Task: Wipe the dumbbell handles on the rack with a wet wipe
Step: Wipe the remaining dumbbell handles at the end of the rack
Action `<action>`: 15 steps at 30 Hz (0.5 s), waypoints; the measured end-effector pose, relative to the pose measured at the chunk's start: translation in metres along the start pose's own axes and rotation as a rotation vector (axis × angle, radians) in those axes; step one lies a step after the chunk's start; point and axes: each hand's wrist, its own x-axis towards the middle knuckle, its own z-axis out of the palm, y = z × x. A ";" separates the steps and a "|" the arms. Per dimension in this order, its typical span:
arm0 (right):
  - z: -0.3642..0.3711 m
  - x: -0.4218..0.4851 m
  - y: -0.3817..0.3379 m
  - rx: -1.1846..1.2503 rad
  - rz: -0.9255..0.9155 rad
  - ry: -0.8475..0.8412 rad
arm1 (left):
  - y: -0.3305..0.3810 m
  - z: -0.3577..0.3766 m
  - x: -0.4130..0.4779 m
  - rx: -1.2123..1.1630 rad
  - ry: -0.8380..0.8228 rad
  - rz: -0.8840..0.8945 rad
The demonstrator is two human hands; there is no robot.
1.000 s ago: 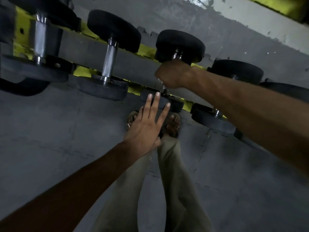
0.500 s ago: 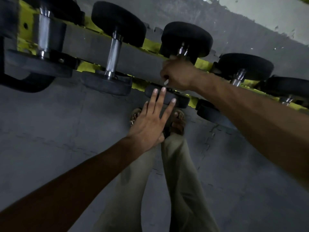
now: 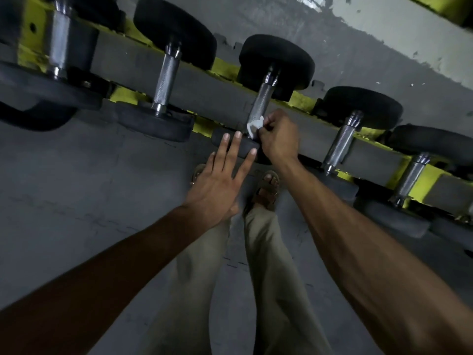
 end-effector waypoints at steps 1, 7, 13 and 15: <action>0.001 0.000 0.002 0.032 0.015 -0.013 | 0.001 0.001 0.000 0.001 0.001 -0.003; -0.003 0.016 0.002 0.491 0.304 -0.286 | 0.003 0.005 0.002 -0.004 0.020 -0.032; -0.005 0.043 -0.022 0.900 0.455 -0.426 | 0.004 0.009 0.002 0.007 0.047 -0.042; -0.004 0.058 -0.031 1.138 0.528 -0.332 | 0.005 0.008 0.002 0.020 0.035 -0.044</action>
